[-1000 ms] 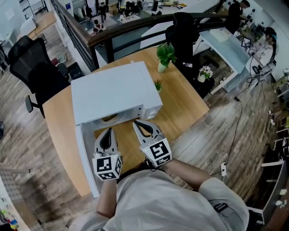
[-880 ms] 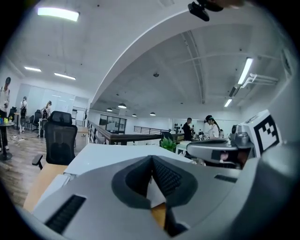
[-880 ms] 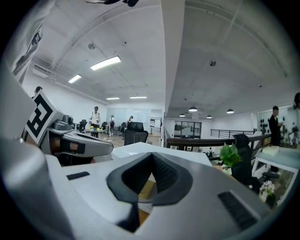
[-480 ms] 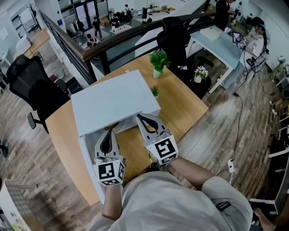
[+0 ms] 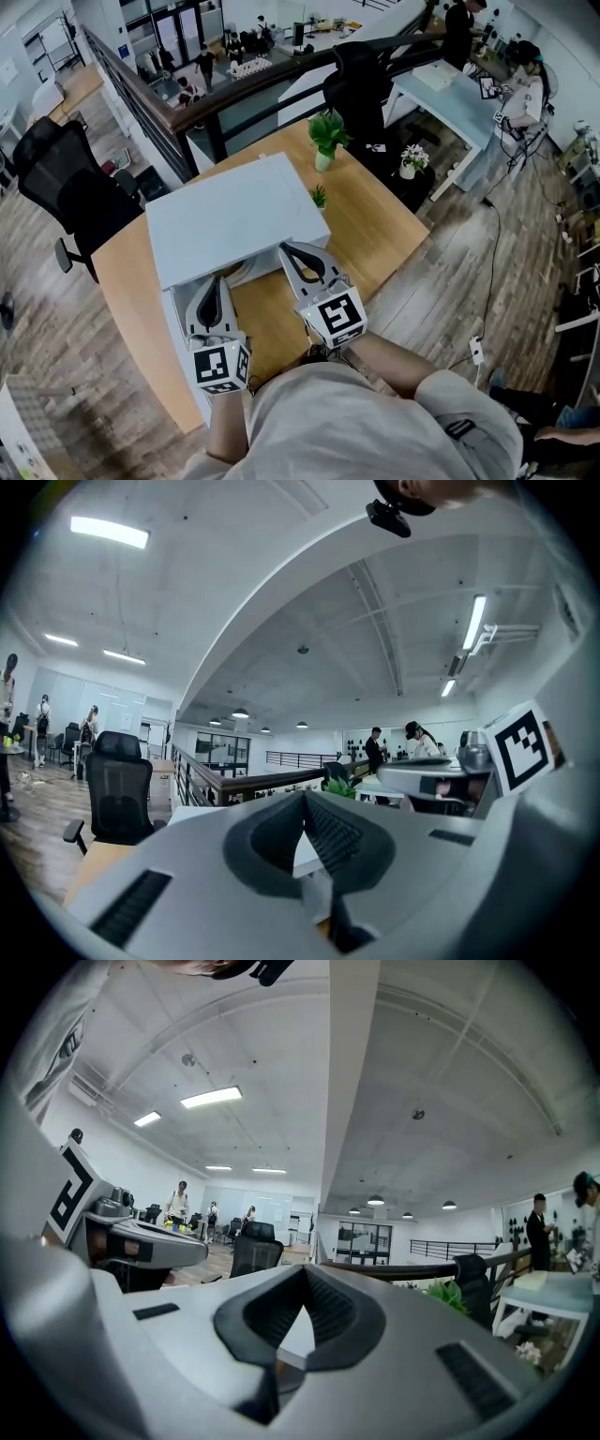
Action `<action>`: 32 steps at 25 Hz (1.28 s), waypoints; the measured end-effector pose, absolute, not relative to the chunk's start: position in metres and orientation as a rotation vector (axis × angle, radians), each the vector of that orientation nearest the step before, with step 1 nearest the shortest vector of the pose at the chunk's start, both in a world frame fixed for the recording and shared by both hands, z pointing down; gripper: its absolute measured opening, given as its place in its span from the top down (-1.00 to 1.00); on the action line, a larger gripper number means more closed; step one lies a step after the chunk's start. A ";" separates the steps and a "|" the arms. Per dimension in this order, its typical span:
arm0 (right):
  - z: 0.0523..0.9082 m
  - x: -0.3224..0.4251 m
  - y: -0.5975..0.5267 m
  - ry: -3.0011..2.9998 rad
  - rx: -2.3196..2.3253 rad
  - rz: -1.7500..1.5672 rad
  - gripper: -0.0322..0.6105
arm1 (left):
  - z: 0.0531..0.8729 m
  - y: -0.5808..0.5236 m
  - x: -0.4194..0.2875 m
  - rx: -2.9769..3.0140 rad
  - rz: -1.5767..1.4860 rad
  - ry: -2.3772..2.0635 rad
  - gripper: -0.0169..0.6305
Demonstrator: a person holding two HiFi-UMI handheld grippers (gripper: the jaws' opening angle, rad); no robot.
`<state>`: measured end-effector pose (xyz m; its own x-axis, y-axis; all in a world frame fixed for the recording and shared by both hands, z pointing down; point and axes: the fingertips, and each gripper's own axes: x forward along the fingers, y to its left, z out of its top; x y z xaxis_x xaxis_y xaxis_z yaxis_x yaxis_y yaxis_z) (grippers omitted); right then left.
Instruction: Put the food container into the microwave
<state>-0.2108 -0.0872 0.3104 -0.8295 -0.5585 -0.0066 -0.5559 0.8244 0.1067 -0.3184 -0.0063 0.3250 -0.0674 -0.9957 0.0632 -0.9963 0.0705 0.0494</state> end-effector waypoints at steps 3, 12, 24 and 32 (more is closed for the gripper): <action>0.308 -0.205 -0.094 -2.962 0.935 -0.174 0.89 | 0.326 -0.008 -0.319 2.088 0.005 -2.237 0.91; 0.303 -0.202 -0.092 -2.958 0.934 -0.187 0.89 | 0.325 -0.011 -0.314 2.102 0.007 -2.228 0.91; 0.304 -0.194 -0.098 -2.950 0.959 -0.184 0.89 | 0.329 -0.017 -0.307 2.119 0.014 -2.207 0.91; 0.307 -0.188 -0.103 -2.931 0.978 -0.176 0.89 | 0.332 -0.018 -0.308 2.110 0.007 -2.201 0.91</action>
<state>-0.1877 -0.1030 0.3065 -0.7995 -0.6006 0.0083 -0.5953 0.7941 0.1222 -0.3077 -0.0178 0.3319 -0.0402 -0.9967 0.0699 -0.9971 0.0445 0.0609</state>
